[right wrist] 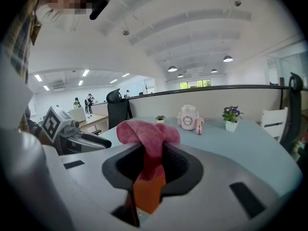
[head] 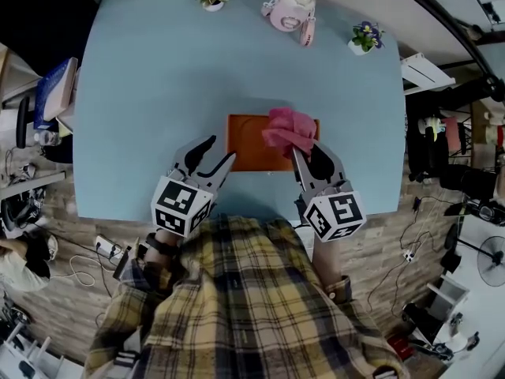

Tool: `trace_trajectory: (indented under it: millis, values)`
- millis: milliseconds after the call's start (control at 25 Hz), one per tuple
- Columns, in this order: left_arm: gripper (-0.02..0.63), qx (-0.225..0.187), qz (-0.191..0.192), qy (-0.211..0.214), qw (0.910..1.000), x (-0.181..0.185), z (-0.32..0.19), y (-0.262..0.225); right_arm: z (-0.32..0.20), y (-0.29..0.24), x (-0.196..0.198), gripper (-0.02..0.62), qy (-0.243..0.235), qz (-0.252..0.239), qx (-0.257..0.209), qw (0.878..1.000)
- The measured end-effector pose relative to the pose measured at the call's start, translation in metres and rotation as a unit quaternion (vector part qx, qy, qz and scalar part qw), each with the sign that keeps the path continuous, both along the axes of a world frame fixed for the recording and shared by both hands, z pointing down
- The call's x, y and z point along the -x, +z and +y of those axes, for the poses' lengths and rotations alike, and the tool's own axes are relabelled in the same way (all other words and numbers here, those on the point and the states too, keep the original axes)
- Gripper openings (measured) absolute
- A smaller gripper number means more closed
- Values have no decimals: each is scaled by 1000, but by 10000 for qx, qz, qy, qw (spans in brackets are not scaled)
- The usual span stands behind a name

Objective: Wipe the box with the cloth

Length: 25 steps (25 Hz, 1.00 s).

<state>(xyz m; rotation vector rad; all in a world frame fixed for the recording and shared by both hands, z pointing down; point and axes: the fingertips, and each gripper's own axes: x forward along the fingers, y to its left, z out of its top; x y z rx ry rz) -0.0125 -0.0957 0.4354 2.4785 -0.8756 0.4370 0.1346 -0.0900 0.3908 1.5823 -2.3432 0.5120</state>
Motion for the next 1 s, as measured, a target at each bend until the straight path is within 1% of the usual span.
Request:
trace_trajectory:
  millis: [160, 560, 800, 1000]
  values:
    - [199, 133, 6, 108, 9999, -6, 5, 14, 0, 6, 4, 87, -74, 16, 97, 9999]
    - [198, 466, -190, 271, 9984, -14, 14, 52, -3, 15, 6, 87, -98, 9, 216, 9997]
    - [195, 549, -282, 259, 9978, -14, 15, 63, -3, 19, 11, 87, -163, -21, 253, 9995]
    - [176, 593, -324, 253, 9974, -18, 18, 69, -4, 22, 12, 87, -232, -33, 265, 9994]
